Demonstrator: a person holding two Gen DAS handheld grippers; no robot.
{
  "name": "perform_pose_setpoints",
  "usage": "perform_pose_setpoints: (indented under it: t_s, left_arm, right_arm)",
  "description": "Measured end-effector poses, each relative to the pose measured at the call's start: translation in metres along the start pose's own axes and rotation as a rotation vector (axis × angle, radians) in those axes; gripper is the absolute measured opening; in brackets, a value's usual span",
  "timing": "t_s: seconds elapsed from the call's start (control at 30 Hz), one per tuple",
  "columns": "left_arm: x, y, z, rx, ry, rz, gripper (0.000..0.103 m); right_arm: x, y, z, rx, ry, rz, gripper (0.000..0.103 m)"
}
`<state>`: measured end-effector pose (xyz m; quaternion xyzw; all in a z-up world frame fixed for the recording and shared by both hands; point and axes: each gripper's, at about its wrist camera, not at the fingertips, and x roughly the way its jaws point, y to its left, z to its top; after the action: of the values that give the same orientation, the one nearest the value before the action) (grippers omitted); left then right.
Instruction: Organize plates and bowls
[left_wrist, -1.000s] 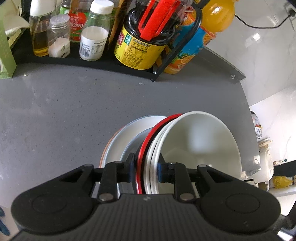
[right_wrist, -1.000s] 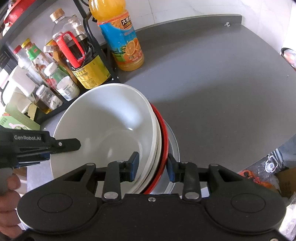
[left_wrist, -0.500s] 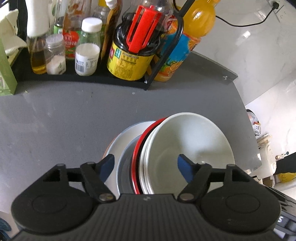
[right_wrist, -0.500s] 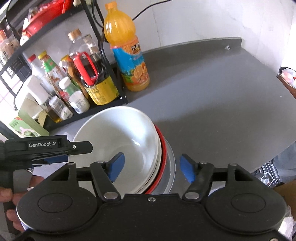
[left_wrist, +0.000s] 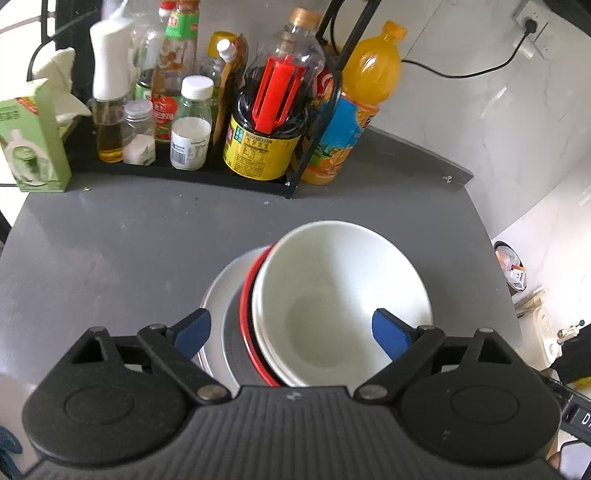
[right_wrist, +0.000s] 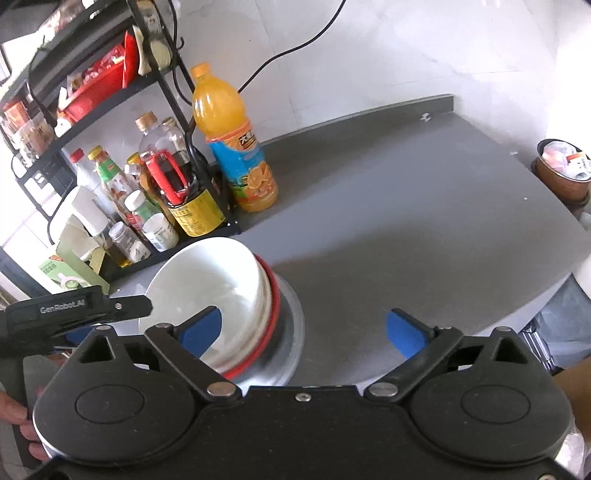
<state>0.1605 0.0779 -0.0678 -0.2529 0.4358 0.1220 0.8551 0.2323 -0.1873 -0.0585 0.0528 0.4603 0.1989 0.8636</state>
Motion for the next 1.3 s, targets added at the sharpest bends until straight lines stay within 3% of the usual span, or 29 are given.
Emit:
perform_pose_setpoints:
  t_s: [0.23, 0.5, 0.67, 1.3]
  left_arm:
    - [-0.042, -0.025, -0.036, -0.026, -0.042, 0.033, 0.094]
    - [-0.085, -0.048, -0.069, -0.012, -0.076, 0.06, 0.095]
    - [-0.103, -0.053, -0.079, -0.005, -0.105, 0.053, 0.102]
    - [-0.156, -0.022, -0.096, 0.184, -0.156, 0.005, 0.102]
  right_arm:
    - [-0.04, -0.036, -0.014, -0.012, -0.036, 0.031, 0.1]
    - [-0.067, -0.045, -0.021, -0.04, -0.056, 0.053, 0.101]
    - [-0.082, -0.039, -0.024, -0.06, -0.075, 0.056, 0.102]
    - [-0.12, 0.021, -0.067, -0.052, -0.158, -0.051, 0.103]
